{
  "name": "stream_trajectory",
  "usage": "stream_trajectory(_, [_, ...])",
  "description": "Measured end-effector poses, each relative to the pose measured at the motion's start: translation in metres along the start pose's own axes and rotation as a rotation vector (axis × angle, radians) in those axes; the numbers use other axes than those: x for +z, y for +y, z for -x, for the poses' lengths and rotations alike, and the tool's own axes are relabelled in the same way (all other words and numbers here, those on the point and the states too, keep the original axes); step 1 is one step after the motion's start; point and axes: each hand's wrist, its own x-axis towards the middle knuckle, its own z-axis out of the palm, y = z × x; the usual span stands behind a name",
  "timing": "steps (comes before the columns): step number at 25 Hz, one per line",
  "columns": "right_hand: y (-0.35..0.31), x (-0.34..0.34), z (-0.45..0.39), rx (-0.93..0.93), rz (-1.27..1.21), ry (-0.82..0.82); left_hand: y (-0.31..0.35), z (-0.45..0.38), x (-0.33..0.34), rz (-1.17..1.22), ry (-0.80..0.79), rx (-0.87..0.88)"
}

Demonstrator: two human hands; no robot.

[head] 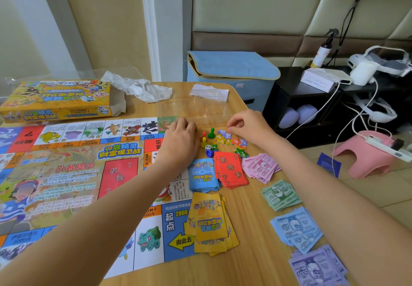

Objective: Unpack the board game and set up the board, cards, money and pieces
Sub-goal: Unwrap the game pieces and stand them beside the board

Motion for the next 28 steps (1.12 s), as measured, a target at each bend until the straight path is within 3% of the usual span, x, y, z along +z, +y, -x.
stream_trajectory(5, [0.014,-0.012,-0.007,0.101,-0.051,0.227,0.000,0.000,0.001,-0.006,-0.006,-0.001])
stream_trajectory(14, [0.006,0.005,-0.014,-0.025,0.114,-0.012,0.000,0.000,0.001,-0.007,-0.004,-0.004])
stream_trajectory(24, [-0.002,0.002,-0.028,0.025,0.000,-0.034,-0.002,0.001,0.001,-0.059,-0.009,-0.049])
stream_trajectory(28, [0.009,-0.012,-0.020,-0.017,0.100,-0.068,-0.003,0.001,0.003,-0.061,-0.014,-0.052])
